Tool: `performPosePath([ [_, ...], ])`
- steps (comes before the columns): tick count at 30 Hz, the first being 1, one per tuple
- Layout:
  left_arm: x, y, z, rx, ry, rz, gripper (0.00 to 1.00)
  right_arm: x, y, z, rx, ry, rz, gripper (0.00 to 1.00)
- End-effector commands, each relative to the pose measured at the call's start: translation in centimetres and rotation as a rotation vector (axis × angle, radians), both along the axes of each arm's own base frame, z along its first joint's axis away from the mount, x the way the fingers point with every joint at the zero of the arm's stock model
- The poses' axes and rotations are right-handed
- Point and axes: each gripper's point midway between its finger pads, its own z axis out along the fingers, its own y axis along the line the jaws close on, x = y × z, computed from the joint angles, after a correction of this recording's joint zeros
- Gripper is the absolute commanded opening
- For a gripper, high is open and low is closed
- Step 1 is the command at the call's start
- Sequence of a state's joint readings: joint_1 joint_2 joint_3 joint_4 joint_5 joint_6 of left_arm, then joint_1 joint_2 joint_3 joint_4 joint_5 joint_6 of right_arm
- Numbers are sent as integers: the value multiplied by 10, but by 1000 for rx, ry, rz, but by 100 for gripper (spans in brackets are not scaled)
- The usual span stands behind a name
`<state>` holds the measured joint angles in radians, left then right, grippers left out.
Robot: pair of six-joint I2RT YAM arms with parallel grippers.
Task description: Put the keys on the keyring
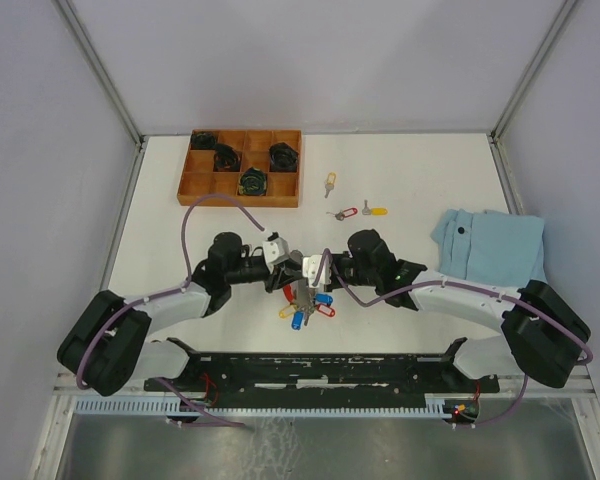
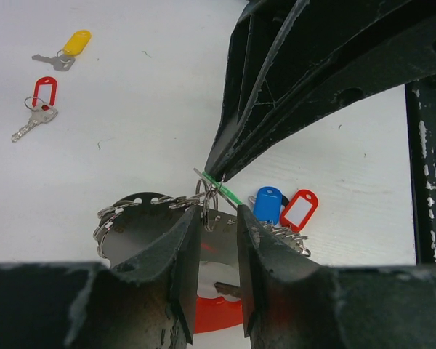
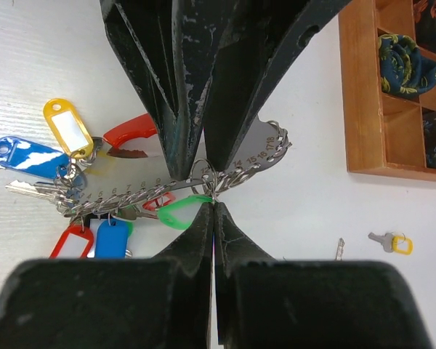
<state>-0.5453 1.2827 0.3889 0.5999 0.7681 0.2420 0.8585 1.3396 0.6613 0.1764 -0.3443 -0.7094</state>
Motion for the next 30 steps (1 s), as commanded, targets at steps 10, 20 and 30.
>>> performPosePath([
  [10,10,-10,8,8,-77,-52,34,1,19,43,97,-62,58,1],
  [20,8,-16,5,14,-56,-83,18,-1,20,42,93,-54,67,1],
  [30,5,-12,1,36,-40,-74,3,6,-9,28,19,-77,-57,0],
])
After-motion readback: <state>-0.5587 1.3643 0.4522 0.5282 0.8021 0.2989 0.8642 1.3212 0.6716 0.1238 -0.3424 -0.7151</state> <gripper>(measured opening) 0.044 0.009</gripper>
